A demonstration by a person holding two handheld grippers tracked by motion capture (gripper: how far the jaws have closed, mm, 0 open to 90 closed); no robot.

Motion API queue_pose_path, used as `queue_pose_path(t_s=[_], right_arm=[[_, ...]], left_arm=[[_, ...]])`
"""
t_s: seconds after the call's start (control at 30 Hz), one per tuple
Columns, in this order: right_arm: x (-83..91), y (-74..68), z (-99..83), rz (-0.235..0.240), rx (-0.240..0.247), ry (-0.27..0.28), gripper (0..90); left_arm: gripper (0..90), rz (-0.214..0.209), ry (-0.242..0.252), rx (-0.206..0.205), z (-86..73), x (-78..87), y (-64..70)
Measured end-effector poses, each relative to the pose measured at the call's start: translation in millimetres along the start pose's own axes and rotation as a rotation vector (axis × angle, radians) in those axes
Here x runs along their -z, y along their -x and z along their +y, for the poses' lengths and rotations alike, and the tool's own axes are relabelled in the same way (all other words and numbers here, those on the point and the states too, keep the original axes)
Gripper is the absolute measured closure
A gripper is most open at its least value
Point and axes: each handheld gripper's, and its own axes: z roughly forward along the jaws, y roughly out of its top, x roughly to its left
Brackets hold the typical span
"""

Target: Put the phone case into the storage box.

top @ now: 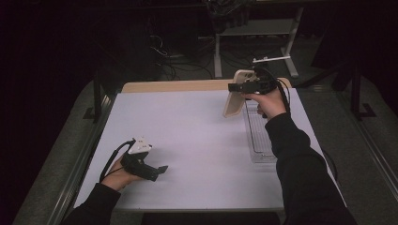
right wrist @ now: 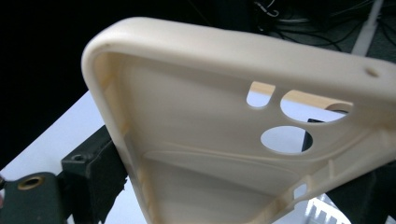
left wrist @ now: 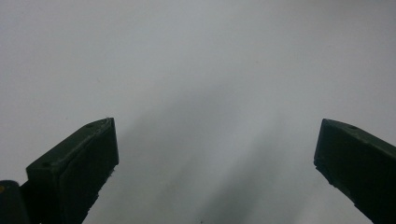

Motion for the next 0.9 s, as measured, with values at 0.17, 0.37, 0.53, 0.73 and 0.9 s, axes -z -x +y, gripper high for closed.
queue_pose_path(t_s=[0.17,0.37,0.53,0.73,0.9], right_arm=[[4.8,9.4,5.7,-0.031,-0.015,0.016,9.4],[11.0,19.6,11.0,-0.071,-0.028,0.037,9.4],[14.8,29.9,12.4,-0.116,-0.047,0.044,9.4],[16.8,43.1,11.5,-0.171,-0.06,0.041,9.4],[19.2,51.2,12.7,-0.209,-0.068,0.036,9.4]], left_arm=[[0.0,-0.006,-0.01,0.001,0.7,0.0,-0.3],[0.0,-0.008,-0.01,0.004,0.8,-0.5,-0.1],[0.0,-0.002,-0.014,0.013,0.2,-1.0,-0.4],[0.0,0.002,-0.012,0.015,0.0,-1.0,-0.5],[0.0,0.007,-0.009,0.014,0.0,-0.3,-1.2]])
